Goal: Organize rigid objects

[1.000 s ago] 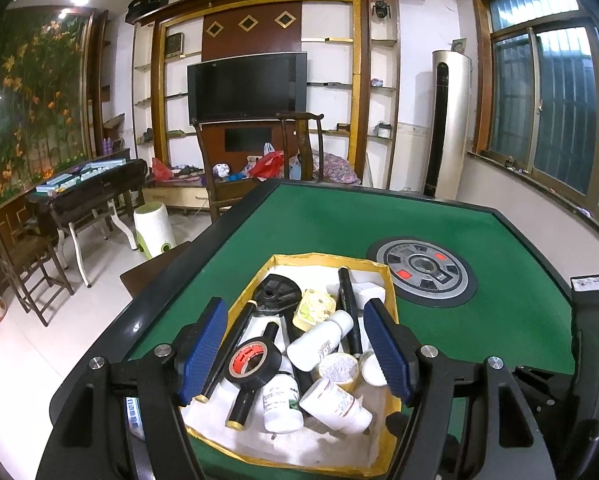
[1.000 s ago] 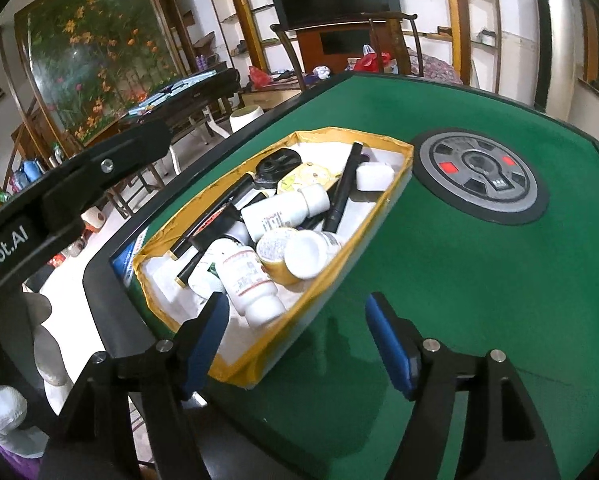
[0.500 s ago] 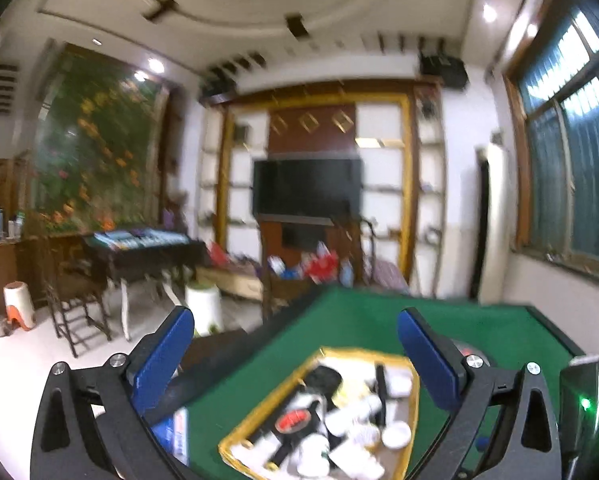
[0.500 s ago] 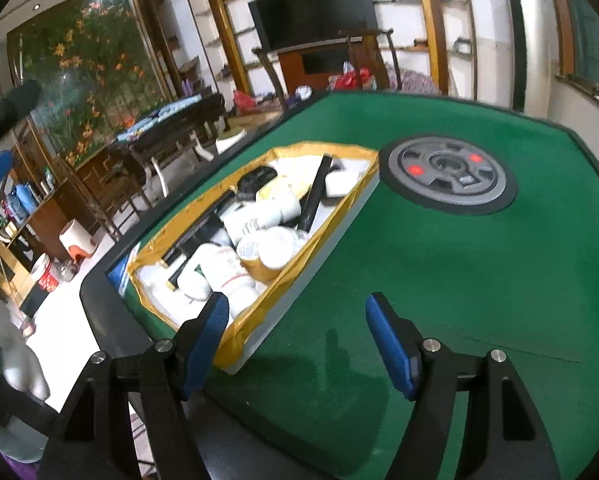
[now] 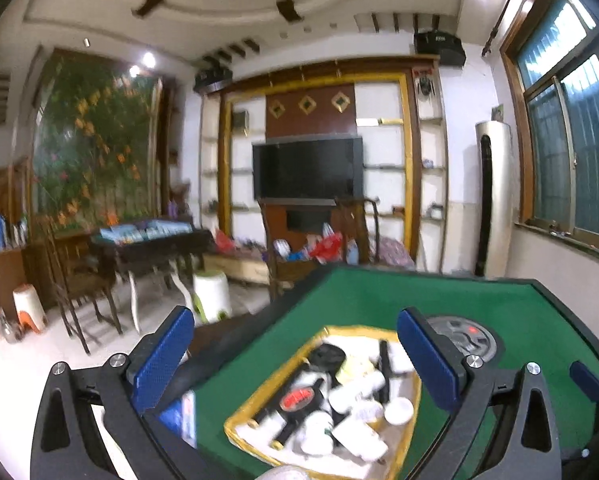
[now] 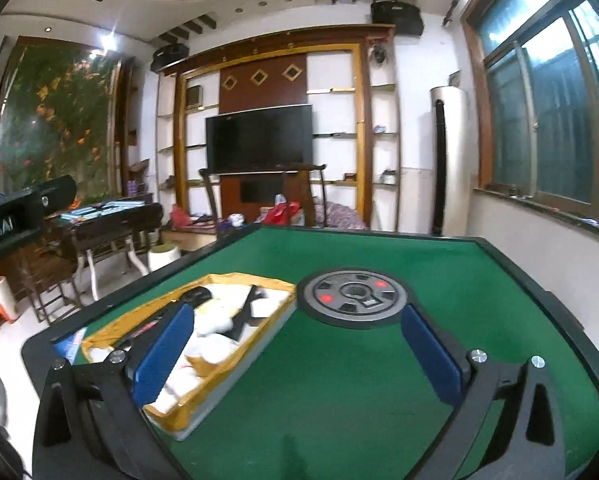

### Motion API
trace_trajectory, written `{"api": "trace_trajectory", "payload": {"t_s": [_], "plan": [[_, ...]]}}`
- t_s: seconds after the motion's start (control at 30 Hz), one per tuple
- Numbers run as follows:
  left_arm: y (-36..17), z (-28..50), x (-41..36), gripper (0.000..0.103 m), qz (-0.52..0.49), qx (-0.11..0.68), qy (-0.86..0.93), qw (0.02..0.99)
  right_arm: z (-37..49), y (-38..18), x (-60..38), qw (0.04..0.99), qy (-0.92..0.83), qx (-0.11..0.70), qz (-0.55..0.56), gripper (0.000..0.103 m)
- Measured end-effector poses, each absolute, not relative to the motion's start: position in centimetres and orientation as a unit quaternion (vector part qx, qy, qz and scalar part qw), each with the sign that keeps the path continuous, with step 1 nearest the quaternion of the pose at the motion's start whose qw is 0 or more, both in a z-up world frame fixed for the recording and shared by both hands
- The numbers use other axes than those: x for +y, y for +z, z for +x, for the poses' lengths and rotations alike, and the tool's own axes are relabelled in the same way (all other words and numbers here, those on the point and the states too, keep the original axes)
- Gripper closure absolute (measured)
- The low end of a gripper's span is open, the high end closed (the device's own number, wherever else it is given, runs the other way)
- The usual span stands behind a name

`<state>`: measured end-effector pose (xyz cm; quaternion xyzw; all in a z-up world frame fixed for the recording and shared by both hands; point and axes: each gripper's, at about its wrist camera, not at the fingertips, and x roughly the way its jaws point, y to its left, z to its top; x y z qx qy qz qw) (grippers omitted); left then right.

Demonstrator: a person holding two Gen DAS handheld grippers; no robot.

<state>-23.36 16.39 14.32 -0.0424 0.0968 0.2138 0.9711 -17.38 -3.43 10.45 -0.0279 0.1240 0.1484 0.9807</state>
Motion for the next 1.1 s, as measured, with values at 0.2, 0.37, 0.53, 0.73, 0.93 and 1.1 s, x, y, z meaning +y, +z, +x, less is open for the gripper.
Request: {"api": "trace_trajectory", "payload": {"t_s": [0.2,0.37,0.53,0.73,0.93,1.1], "plan": [[11.9,-20.7,18.2,0.000,-0.089,0.176,0.188,0.962,-15.1,8.3,-3.1,0.977,0.096,0.184,-0.048,0.000],[10.0,-19.0,18.6,0.000,-0.093,0.226,0.174,0.954,-14.8,7.4,-1.4,0.969,0.110,0.204,-0.083,0.000],[8.3,-17.4,19.0,0.000,-0.084,0.272,0.172,0.943,-14.4,6.6,1.2,0.952,0.156,0.240,-0.111,0.000],[7.3,-16.5,21.0,0.000,-0.102,0.291,0.187,0.933,-13.2,7.1,2.9,0.947,0.163,0.249,-0.125,0.000],[7.1,-16.4,23.0,0.000,-0.102,0.306,0.218,0.921,-11.1,9.6,5.2,0.938,0.186,0.260,-0.134,0.000],[7.1,-17.1,25.8,0.001,-0.104,0.305,0.251,0.913,-9.8,8.5,10.8,0.899,0.237,0.290,-0.228,0.000]]}}
